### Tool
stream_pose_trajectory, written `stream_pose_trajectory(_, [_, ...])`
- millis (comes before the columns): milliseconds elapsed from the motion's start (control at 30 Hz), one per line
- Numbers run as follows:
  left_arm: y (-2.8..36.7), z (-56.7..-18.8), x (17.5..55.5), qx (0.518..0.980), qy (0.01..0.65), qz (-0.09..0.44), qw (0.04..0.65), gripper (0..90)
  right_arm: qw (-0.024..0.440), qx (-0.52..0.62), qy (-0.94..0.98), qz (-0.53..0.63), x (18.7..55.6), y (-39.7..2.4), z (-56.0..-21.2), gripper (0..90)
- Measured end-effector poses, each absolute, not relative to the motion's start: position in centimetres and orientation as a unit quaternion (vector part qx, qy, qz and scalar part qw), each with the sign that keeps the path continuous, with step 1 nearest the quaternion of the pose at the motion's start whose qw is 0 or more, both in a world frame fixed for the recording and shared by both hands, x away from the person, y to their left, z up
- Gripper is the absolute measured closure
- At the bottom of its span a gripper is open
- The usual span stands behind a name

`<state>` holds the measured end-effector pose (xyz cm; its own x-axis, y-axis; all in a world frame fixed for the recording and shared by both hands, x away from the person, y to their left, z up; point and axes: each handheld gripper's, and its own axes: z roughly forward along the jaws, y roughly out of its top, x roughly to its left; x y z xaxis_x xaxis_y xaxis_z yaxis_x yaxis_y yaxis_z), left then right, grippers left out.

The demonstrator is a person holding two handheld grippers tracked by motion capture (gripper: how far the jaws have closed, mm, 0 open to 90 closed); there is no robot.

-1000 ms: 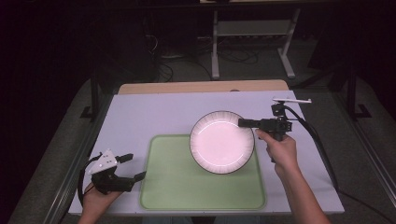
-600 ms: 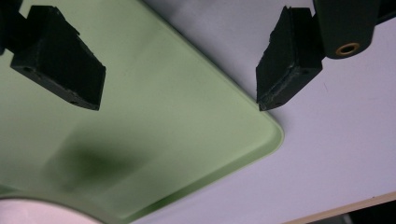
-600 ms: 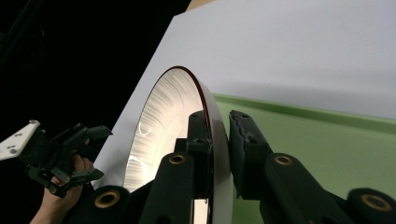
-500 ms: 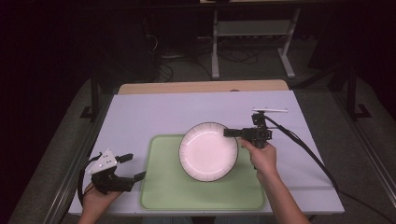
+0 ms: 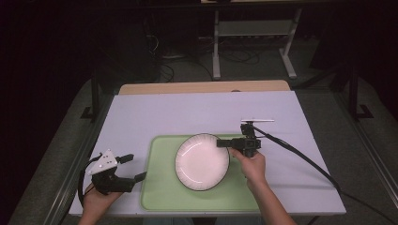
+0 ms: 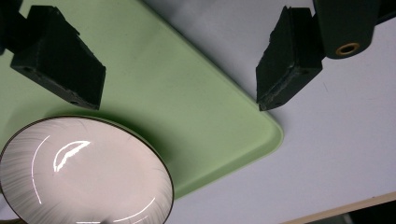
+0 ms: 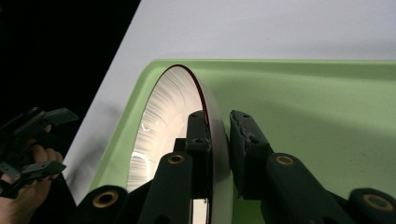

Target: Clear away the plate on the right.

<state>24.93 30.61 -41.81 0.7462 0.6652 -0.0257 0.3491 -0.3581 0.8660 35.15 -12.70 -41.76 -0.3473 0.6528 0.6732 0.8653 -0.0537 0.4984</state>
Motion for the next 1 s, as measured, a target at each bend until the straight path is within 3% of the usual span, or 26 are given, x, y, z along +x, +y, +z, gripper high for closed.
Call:
stream_pose_trajectory(300, [30.6, -41.9, 24.9, 0.807, 0.315, 0.166, 0.471, 15.7, 0.086, -0.572, -0.703, -0.412, 34.8, -12.8, -42.2, 81.7])
stream_pose_trajectory(533, [30.6, -41.9, 24.9, 0.807, 0.315, 0.166, 0.471, 15.7, 0.063, -0.574, -0.733, -0.359, 34.4, -12.6, -43.1, 75.7])
stream_pose_trajectory(1000, [30.5, -41.8, 24.9, 0.807, 0.315, 0.167, 0.471, 15.7, 0.033, -0.566, -0.748, -0.346, 34.0, -13.0, -42.8, 72.4])
